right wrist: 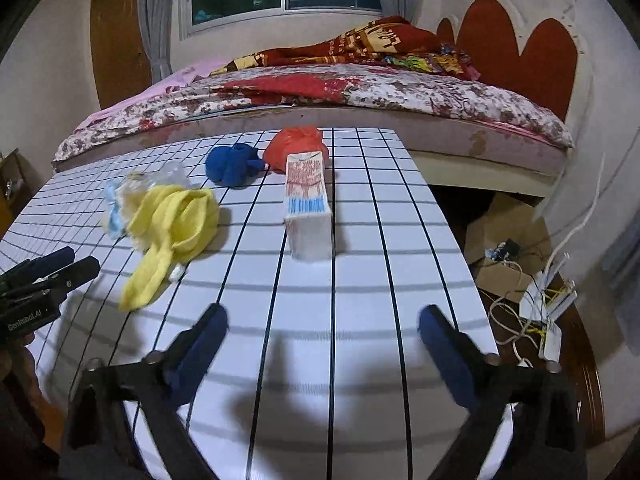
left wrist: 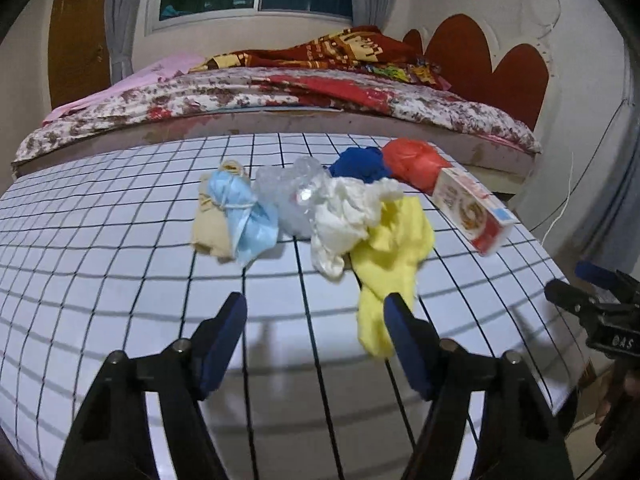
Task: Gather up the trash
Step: 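Grasp the white tissue with the left tool while the right tool grasps the white milk carton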
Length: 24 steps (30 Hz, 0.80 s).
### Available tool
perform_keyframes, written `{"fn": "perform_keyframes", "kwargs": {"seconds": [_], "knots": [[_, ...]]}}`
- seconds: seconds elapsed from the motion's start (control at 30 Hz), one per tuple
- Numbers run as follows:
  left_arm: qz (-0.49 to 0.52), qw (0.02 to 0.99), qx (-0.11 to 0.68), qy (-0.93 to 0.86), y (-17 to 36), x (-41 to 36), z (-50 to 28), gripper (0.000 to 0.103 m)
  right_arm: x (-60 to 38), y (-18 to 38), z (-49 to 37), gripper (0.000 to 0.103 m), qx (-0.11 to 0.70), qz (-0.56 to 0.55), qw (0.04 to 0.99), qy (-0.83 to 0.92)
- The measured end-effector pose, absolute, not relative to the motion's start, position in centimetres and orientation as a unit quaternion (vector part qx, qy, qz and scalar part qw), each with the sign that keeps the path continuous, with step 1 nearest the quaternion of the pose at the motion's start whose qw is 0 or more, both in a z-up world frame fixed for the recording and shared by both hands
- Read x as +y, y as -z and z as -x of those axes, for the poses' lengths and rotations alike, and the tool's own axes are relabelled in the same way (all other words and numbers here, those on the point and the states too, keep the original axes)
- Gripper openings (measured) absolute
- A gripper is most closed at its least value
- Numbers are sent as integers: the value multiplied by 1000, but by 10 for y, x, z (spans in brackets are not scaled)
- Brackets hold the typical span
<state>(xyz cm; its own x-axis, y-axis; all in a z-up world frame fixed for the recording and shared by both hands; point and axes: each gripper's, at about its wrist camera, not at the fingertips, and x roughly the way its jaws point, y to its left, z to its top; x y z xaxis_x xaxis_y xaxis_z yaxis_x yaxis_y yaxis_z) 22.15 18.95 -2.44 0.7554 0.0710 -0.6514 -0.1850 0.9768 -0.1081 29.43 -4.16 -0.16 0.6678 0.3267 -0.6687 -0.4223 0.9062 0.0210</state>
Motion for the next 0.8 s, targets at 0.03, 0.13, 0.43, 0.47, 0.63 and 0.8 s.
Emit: {"fn": "perform_keyframes", "kwargs": {"seconds": [0.03, 0.13, 0.43, 0.47, 0.63, 0.8], "knots": [[81, 933, 345, -66, 27, 190, -228, 69, -39, 3, -301, 87, 355, 68, 909, -208], [75, 933, 346, -59, 29, 188, -244, 67, -30, 7, -321, 83, 359, 72, 906, -212], [105, 930, 349, -41, 25, 197, -270, 62, -5, 17, -364, 71, 381, 78, 894, -224], [107, 929, 352, -39, 26, 197, -272, 61, -4, 18, -367, 65, 383, 78, 893, -225], [105, 925, 364, -24, 29, 198, -283, 34, -3, 18, -369, 36, 390, 69, 888, -232], [99, 932, 348, -26, 20, 197, -269, 32, -10, 14, -354, 36, 380, 68, 892, -237]]}}
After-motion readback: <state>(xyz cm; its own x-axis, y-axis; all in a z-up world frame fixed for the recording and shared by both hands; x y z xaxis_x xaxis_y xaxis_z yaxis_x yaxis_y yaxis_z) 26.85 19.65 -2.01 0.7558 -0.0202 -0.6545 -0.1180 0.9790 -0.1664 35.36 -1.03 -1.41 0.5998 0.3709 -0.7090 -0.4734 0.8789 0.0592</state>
